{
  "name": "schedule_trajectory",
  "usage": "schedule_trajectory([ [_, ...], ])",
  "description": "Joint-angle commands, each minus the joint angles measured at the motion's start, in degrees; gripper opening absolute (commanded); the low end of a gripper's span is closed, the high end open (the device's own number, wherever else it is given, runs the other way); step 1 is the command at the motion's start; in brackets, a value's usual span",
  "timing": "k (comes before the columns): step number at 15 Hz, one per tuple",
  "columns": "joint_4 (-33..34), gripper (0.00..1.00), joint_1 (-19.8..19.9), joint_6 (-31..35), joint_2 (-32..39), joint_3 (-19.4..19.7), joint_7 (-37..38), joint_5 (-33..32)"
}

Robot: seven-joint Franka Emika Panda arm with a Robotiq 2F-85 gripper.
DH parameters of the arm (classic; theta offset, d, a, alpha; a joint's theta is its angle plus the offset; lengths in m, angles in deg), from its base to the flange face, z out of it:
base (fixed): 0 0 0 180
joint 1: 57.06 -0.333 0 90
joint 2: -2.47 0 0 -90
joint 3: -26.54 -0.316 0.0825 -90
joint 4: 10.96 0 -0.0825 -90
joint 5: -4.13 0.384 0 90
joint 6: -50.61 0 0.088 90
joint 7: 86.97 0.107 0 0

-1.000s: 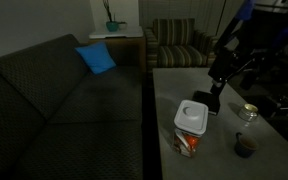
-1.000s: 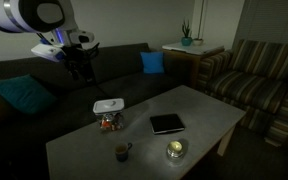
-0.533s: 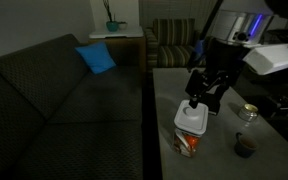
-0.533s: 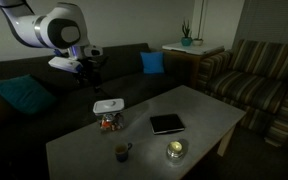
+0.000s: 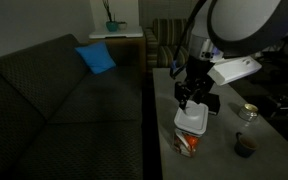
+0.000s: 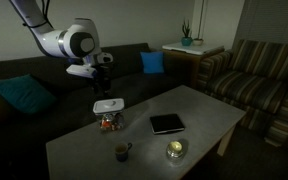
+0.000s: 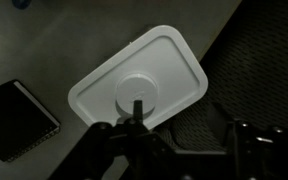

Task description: Press the object on the lid of the bowl

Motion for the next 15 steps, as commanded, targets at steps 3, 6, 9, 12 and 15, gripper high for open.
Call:
schedule_trajectory([
  [3,6.1,0.24,1.1,-2.7,2.9,0.0,-0.6,0.0],
  [6,7.0,0.04,2.2,-3.4,2.8,0.2,-0.4,0.2],
  [9,7.3,0.0,2.0,-3.5,2.9,1.9,1.0,-0.1],
  [12,7.1,0.0,1.7,-4.0,3.1,3.5,2.2,-0.3],
  [15,6.2,0.0,2.7,-5.6,2.8,2.3,2.1,0.5],
])
